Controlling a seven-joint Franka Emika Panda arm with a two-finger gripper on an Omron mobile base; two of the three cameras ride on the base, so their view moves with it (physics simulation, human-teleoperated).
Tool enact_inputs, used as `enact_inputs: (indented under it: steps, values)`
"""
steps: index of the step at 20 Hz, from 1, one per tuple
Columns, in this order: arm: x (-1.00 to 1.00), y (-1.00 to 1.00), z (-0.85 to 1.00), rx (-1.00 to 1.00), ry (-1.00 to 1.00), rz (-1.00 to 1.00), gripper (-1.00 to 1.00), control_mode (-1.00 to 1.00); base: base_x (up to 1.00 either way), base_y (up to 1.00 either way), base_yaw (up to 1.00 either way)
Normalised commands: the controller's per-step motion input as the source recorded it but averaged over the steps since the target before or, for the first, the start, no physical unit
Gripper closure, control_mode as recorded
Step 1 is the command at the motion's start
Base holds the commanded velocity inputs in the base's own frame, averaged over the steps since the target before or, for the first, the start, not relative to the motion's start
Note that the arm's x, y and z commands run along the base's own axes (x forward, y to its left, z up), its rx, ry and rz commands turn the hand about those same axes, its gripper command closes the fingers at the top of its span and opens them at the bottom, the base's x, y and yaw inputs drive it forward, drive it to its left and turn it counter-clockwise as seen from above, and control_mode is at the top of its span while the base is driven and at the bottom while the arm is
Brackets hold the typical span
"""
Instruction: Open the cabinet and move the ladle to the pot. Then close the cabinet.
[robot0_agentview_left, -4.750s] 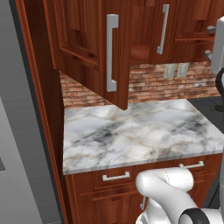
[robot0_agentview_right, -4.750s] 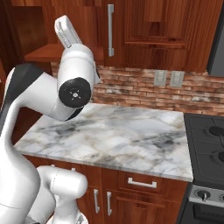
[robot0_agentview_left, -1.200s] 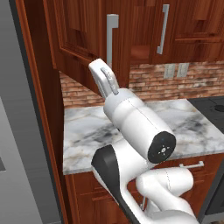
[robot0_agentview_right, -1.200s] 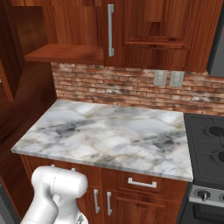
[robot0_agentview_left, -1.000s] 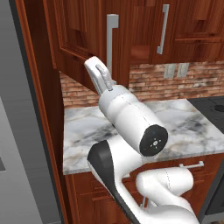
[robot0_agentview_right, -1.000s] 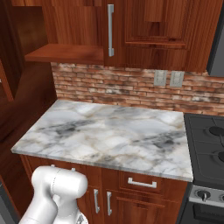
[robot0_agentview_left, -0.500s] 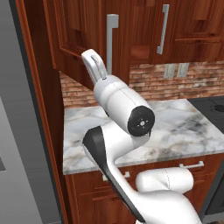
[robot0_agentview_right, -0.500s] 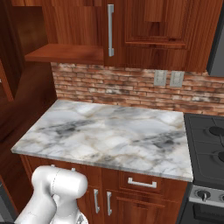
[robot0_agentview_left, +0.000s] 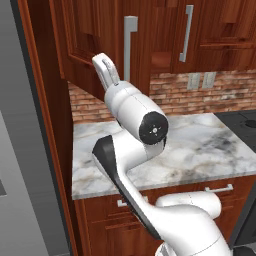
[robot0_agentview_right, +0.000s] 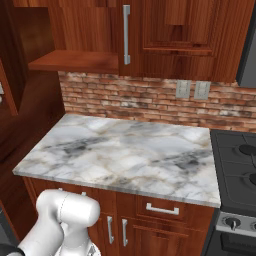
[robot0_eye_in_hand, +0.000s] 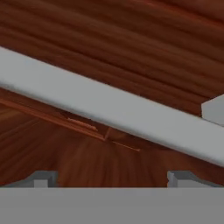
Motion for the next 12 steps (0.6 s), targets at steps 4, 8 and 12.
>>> enact_inputs:
  steps: [4,8,12]
  values:
    - [0.23,0.00,0.00,0.00,0.00,-0.01,-1.00,-1.00,0.00,0.00,0.00]
    - [0.24,0.00,0.00,0.01,0.00,-0.01,-1.00,-1.00,0.00,0.00,0.00]
    - [0.12,0.00,0.00,0.01,0.00,0.00,-1.00,-1.00,0.00,0.00,0.00]
